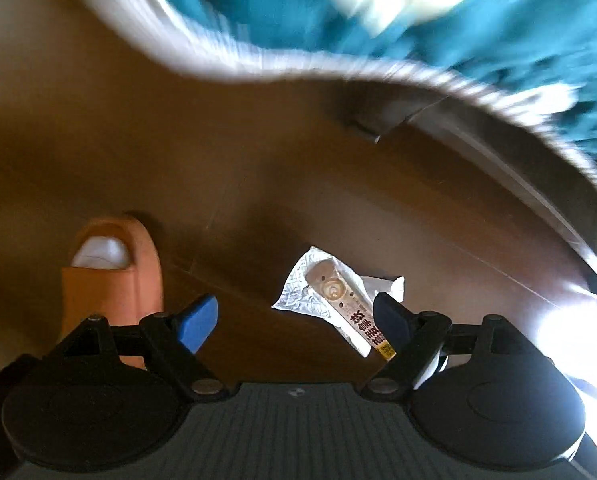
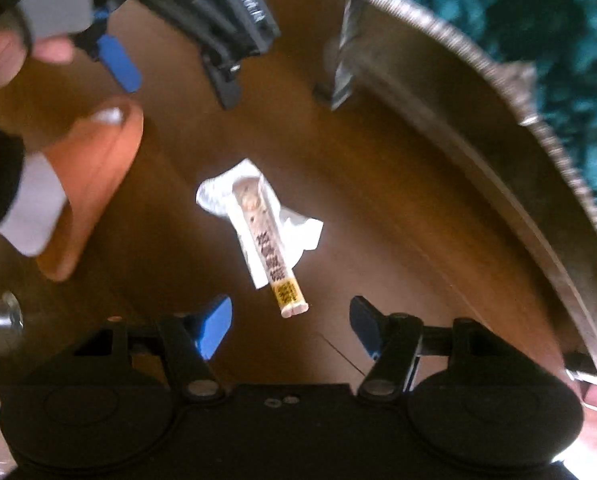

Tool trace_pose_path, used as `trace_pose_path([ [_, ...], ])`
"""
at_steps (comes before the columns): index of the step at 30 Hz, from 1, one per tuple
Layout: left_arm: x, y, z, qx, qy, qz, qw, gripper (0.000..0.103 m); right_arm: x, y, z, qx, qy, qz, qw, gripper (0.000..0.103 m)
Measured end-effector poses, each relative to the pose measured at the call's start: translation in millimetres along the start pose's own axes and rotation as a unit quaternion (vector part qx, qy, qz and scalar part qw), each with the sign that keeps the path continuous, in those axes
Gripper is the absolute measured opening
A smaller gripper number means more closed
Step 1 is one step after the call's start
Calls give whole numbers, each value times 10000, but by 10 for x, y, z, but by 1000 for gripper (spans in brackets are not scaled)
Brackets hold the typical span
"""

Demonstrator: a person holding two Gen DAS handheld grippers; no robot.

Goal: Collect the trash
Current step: 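Withdraw both tools from the bin and lower them to the tissue and sachet, then grasp the oat-latte sachet with right while left grasps the white tissue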

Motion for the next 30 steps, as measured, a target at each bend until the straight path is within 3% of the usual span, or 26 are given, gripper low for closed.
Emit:
trace_pose_path([
  [4,-10,-378,64,46,-528,-251,9983,85,-38,-350,-21,128,184,-112,9997,62],
  [6,-47,-535,153,56,-1220,-355,9919,85,-68,-504,-29,178,349,-109,9992,62],
  [7,-65,-595,201,121,-1692,-377,9848,85,-89,-555,-27,193,451,-107,9987,62],
  [9,-112,-690,274,342,-2693,-313,9620,85,-119,-649,-16,196,614,-117,9979,61],
  [11,-206,-801,324,378,-3428,-406,9378,85,-148,-744,12,180,713,-133,9972,50],
  [13,-288,-903,348,492,-3928,-443,9173,85,-162,-827,44,134,741,-141,9971,44],
  [15,-344,-981,386,488,-4117,-478,9088,85,-165,-874,44,196,725,-134,9971,43],
  [18,-353,-1084,419,460,-4156,-509,9070,85,-138,-940,26,151,795,-46,9967,43],
  [24,-220,-1162,433,24,-3515,-605,9342,85,-82,-1046,20,135,783,-2,9968,39],
  [28,-241,-1193,435,12,-3645,-738,9283,85,-69,-1141,8,107,854,-58,9963,24],
  [30,-225,-1210,438,19,-3638,-717,9287,85,-62,-1166,7,124,849,-62,9963,26],
])
Point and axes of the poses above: each gripper's, at about its wrist camera, not at the fingertips, and y roughly against the way its jaws point, z to its right, x to its top, the point moved 10 cm from there along -y, roughly the way its jaws point, and after that the axes turned 4 degrees about -y, right-handed, at the moved point
